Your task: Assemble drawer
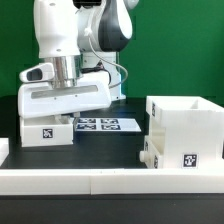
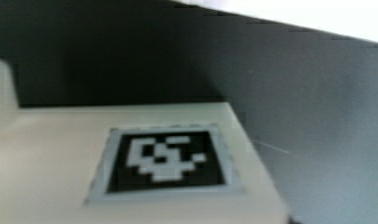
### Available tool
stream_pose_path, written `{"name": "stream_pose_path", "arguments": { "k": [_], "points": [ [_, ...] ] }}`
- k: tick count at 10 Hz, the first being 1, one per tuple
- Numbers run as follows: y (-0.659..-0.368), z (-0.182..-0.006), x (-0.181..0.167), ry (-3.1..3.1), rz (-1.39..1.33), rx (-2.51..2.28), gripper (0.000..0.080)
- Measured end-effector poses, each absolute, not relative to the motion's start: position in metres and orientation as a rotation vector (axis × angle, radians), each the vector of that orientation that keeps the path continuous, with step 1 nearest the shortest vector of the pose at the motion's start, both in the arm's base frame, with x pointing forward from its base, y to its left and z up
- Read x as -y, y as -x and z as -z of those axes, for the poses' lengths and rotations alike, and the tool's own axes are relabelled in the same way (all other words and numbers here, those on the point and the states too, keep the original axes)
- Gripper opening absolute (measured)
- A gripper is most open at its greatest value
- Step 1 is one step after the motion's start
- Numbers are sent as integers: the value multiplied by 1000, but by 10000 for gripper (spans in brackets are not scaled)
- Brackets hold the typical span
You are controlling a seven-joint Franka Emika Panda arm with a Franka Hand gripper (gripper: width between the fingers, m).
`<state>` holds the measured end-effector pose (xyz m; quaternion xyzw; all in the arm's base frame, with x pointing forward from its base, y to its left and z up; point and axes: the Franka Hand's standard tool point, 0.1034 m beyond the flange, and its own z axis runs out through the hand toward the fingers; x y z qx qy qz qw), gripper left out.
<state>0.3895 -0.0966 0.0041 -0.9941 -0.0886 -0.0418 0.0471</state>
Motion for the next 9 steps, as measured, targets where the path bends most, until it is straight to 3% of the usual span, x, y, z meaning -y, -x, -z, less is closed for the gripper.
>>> {"name": "stream_pose_path", "arguments": {
  "k": [4,9],
  "points": [
    [-398,-11,92,3031,132,218,45],
    [-437,-33,24,2989,123,214,44]
  ]
}}
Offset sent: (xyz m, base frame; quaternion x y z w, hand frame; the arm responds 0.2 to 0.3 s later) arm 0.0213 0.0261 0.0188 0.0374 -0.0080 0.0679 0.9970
